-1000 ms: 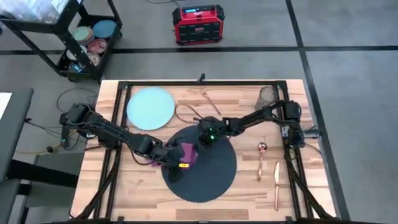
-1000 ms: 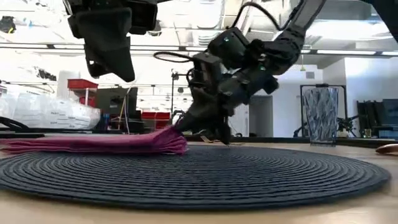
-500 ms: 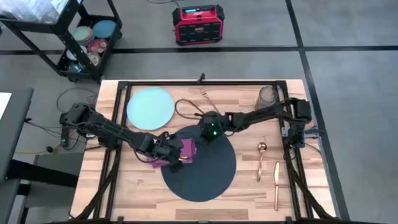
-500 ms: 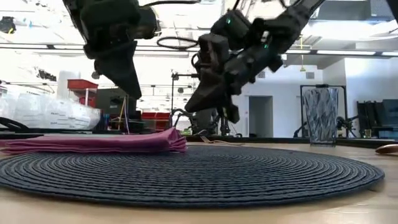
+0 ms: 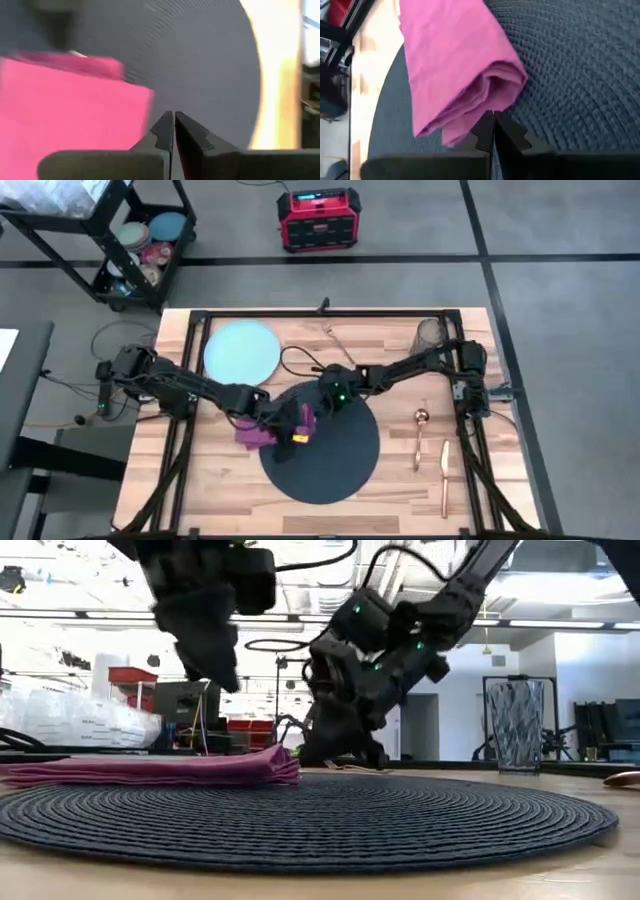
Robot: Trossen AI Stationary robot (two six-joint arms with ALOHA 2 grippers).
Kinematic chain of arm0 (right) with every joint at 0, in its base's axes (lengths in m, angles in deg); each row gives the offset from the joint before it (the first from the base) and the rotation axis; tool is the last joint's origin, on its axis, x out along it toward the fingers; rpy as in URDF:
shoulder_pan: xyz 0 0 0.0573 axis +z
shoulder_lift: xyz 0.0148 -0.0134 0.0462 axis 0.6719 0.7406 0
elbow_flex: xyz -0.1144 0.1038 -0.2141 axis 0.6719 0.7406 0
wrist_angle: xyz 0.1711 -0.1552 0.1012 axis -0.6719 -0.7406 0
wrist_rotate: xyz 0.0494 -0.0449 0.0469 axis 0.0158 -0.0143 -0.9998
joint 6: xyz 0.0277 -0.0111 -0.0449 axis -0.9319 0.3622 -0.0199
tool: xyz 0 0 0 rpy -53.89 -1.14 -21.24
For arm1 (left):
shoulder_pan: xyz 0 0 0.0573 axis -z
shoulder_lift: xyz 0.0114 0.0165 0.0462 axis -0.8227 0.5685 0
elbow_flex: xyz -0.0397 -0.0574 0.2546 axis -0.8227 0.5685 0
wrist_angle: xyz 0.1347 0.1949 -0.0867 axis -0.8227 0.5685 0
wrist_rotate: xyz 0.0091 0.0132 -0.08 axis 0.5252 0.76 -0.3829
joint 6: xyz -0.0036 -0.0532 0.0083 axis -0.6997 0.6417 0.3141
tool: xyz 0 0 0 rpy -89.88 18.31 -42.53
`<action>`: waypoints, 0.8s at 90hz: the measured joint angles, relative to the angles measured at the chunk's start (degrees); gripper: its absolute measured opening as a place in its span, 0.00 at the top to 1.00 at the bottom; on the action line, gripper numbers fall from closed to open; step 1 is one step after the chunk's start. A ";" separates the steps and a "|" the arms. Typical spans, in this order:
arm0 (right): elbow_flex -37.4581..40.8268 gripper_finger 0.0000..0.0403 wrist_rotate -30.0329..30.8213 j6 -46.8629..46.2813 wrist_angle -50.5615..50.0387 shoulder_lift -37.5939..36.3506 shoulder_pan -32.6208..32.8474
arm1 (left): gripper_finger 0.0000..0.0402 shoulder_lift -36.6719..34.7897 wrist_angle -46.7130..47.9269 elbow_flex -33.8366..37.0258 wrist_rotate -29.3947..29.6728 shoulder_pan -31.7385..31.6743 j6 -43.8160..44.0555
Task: Set table place
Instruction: Fold the pink table napkin
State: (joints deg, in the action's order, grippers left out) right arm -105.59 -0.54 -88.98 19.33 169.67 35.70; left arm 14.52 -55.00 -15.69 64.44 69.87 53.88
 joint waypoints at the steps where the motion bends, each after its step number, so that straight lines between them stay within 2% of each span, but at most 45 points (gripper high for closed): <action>1: -0.10 1.00 -0.20 0.01 0.08 0.10 -0.10 | 1.00 0.00 0.09 0.00 -0.06 0.29 0.15; 25: -2.77 1.00 -1.34 1.36 0.47 0.12 -1.15 | 1.00 -0.02 5.63 0.02 2.81 4.47 3.71; 72: -3.14 1.00 -1.27 3.29 -1.77 0.12 -1.08 | 1.00 -0.02 5.36 0.04 4.32 4.71 4.39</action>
State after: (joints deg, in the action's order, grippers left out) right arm -108.73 -1.81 -85.69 17.56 169.79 34.62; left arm 14.50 -49.63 -15.64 68.76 74.58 58.28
